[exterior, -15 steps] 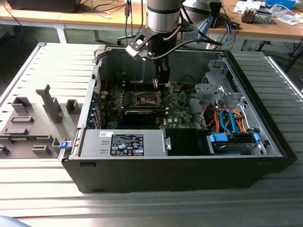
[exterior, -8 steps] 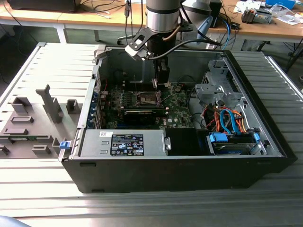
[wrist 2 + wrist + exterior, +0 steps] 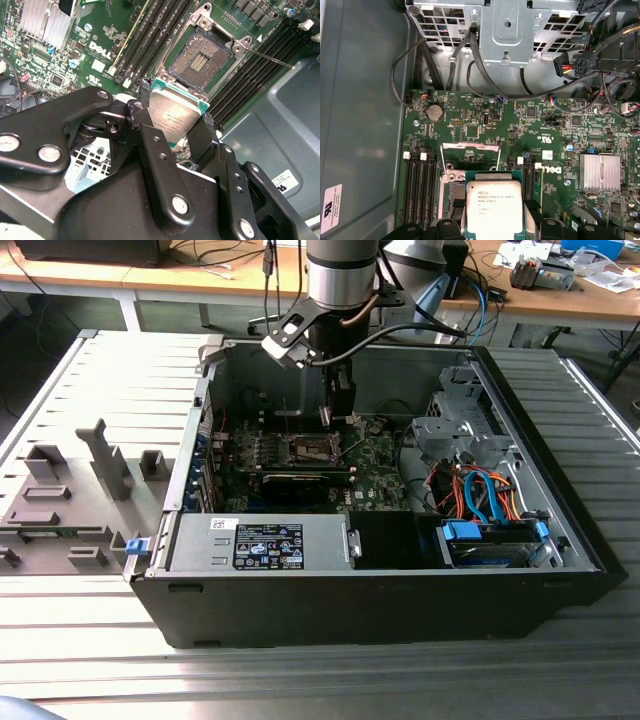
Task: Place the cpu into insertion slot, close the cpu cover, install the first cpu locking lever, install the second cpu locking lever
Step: 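Place the cpu into insertion slot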
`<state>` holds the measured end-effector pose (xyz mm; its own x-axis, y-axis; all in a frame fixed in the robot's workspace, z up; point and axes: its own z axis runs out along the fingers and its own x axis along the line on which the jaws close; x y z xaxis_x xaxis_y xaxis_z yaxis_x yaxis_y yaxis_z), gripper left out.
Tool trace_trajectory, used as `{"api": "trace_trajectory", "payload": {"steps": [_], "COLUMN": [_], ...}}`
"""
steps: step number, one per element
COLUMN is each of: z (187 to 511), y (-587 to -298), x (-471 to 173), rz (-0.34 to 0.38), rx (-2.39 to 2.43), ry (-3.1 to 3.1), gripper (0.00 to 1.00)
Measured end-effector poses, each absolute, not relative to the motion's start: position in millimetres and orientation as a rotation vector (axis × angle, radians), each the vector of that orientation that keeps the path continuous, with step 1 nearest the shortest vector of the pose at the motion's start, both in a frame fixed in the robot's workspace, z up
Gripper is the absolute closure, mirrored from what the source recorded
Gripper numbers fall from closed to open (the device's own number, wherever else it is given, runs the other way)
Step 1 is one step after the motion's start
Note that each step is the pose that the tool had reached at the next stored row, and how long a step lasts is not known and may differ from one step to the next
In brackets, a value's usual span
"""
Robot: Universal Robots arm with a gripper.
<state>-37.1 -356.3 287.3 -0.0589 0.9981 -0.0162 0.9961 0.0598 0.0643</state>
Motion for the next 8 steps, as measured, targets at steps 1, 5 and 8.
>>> {"api": "trace_trajectory", "payload": {"steps": [1, 5, 8], "z": [287.3, 287.1, 287.0], "y": [-356.2, -356.2, -356.2], "x": [-37.3, -38.3, -39.1], "rz": [0.055, 0.055, 0.055], "rx": [2.116, 2.116, 2.116], "ry": [2.245, 2.245, 2.245], "gripper": [0.46, 0.46, 0.46]}}
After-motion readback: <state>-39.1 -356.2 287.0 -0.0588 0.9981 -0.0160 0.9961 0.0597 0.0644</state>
